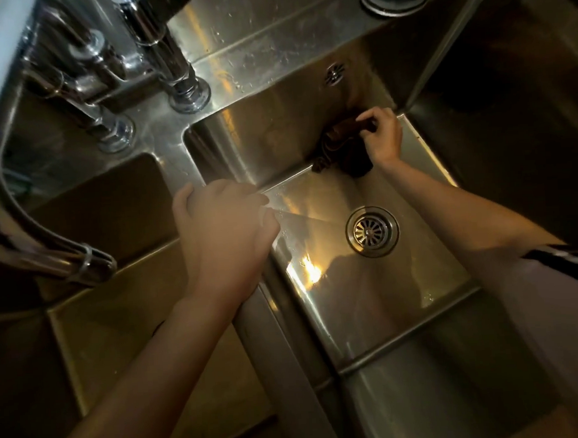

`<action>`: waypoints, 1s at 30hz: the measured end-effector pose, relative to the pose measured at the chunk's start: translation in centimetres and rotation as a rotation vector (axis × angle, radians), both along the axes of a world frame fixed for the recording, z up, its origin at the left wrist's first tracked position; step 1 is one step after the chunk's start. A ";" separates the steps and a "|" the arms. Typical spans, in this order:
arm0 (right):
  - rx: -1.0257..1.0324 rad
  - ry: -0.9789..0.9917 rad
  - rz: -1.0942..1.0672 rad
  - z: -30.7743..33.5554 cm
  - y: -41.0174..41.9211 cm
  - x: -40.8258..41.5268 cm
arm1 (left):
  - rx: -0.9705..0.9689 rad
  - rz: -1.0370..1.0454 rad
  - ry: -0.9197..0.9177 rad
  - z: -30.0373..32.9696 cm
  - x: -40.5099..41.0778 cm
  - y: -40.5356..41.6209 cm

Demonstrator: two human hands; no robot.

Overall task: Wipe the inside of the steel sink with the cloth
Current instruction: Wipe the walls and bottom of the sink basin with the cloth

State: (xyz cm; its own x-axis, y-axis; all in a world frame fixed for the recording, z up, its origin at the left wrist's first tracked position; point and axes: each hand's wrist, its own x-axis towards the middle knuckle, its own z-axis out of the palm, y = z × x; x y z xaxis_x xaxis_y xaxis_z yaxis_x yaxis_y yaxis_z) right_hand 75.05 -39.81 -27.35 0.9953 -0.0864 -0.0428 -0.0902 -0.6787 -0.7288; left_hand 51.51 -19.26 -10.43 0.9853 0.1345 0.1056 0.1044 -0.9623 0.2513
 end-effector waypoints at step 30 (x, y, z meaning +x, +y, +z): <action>0.043 0.010 -0.146 -0.7 -2.4 2.6 | -0.002 -0.017 0.012 0.2 0.0 0.0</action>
